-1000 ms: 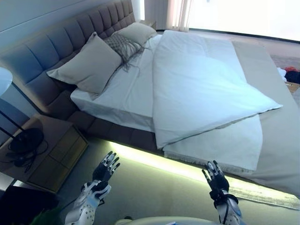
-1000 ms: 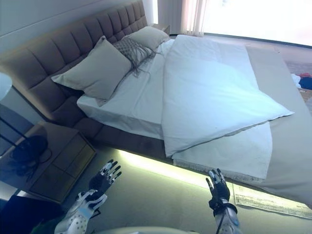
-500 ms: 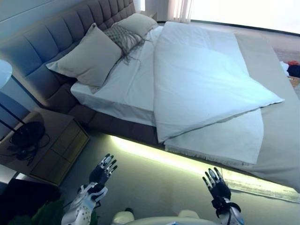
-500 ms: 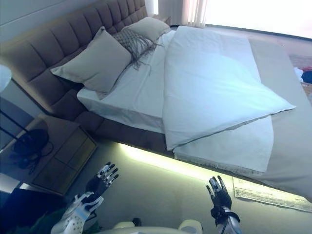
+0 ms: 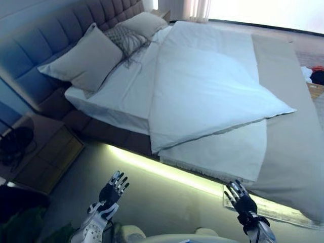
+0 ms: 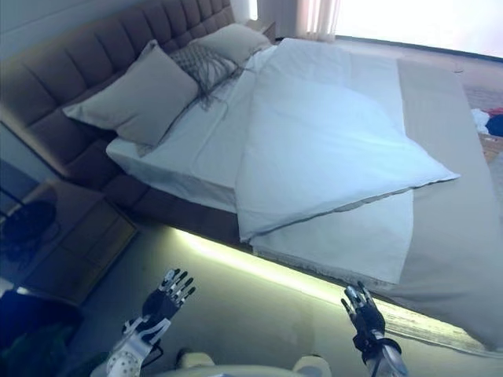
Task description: Make the bed neatly
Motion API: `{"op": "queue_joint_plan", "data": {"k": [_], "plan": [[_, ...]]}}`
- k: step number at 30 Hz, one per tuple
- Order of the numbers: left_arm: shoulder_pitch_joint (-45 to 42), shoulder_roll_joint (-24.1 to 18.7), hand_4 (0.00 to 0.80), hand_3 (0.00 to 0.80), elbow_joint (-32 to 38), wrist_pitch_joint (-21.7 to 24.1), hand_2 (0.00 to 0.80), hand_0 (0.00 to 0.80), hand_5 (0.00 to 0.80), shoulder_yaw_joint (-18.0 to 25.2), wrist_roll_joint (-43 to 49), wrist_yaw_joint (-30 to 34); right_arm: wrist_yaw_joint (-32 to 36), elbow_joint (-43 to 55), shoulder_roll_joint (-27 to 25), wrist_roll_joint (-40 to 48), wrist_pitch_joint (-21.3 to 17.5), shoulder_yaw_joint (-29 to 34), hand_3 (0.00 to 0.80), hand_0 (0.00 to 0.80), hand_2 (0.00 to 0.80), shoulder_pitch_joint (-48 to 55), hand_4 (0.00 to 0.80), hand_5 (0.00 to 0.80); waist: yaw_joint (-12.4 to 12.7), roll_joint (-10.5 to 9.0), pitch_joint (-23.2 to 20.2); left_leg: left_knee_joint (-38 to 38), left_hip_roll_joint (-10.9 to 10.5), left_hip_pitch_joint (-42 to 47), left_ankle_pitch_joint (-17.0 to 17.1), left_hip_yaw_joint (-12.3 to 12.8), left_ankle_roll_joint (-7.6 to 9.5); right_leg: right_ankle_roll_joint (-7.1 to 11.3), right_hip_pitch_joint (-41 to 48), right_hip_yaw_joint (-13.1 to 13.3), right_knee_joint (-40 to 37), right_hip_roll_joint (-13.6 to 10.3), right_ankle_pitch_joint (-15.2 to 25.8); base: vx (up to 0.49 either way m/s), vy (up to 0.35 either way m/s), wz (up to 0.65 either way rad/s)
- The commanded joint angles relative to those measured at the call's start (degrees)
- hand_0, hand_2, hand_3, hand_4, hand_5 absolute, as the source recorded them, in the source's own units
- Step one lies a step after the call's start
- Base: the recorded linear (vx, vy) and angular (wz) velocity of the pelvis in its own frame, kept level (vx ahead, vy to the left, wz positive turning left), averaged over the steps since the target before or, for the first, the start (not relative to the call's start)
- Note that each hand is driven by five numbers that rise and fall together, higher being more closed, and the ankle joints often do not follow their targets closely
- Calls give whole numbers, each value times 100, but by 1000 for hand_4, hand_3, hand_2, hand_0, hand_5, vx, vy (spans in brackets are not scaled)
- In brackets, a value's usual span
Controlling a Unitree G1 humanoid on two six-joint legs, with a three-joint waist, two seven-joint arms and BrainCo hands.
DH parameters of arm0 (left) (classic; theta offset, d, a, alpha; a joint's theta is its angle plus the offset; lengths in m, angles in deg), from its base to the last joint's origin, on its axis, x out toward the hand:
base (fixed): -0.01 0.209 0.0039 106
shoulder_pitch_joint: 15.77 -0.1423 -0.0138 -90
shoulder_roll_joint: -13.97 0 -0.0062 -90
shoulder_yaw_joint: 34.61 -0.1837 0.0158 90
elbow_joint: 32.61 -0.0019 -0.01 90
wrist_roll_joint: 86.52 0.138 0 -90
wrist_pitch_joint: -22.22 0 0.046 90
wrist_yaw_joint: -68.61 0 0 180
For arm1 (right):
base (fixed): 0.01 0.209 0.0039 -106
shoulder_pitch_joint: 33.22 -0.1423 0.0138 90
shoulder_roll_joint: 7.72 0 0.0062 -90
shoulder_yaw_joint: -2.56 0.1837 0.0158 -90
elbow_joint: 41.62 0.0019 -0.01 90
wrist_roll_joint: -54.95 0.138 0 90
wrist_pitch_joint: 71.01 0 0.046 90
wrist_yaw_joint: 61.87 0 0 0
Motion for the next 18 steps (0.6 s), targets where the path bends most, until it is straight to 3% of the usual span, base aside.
{"op": "queue_joint_plan", "data": {"k": [1, 4, 6, 8, 11, 13, 15, 18], "plan": [[19, -368, 0, 0, 418, 306, 0, 0, 0, 262, -219, 21, 115, 479, -12, 223, -310, 195, 0, 0, 0, -85, 0, 0, 191, -53, 19, 651, -512, -36, -1245, 156, 105, -23, 71, 144, -135, -4, 463, 73, 11, 24], [-29, -281, 0, 0, 405, 105, 0, 0, 0, 408, -164, 42, 67, 429, 108, 209, -468, 39, 0, 0, 0, -170, 0, 0, 293, 62, -32, 253, -974, 32, -1501, 96, 156, 24, 108, 112, -136, 31, 435, 107, 82, 23], [36, -221, 0, 0, 263, 9, 0, 0, 0, 491, -10, 126, -8, 474, 210, 257, -574, -49, 0, 0, 0, -207, 0, 0, 305, 77, -91, -26, -1076, 145, -1627, 21, 172, 72, 142, 140, -170, -30, 434, 104, 125, 6], [196, -224, 0, 0, 187, -31, 0, 0, 0, 433, 156, 130, -89, 363, 354, 372, -633, -114, 0, 0, 0, -366, 0, 0, 258, 71, -176, -172, -1229, 300, -1945, 124, 256, 158, 130, 206, -125, -212, 454, 110, 161, -22], [379, -323, 0, 0, 292, -106, 0, 0, 0, 421, 251, 188, -212, 297, 583, 243, -668, -157, 0, 0, 0, -508, 0, 0, 231, 133, -252, -205, -1483, 418, -2068, 138, 457, 270, 44, 358, 251, -476, 531, 117, 166, -17], [466, -428, 0, 0, 365, -134, 0, 0, 0, 401, 271, 148, -281, 345, 724, 43, -759, -217, 0, 0, 0, -503, 0, 0, 200, 183, -296, -315, -1731, 523, -2075, 96, 683, 265, -188, 483, 829, -612, 797, 117, 166, -10], [577, -479, 0, 0, 253, -29, 0, 0, 0, 408, 263, 127, -208, 397, 797, -19, -735, -277, 0, 0, 0, -423, 0, 0, 111, 244, -333, -435, -1818, 643, -2077, 104, 802, 181, -421, 510, 1158, -561, 868, 120, 89, -24], [667, -452, 0, 0, 128, 157, 0, 0, 0, 380, 88, 1, -102, 321, 773, -160, -584, -291, 0, 0, 0, -415, 0, 0, 26, 216, -366, -359, -1792, 617, -2151, 156, 715, 136, -349, 507, 526, -369, 714, 88, -107, -35]]}}
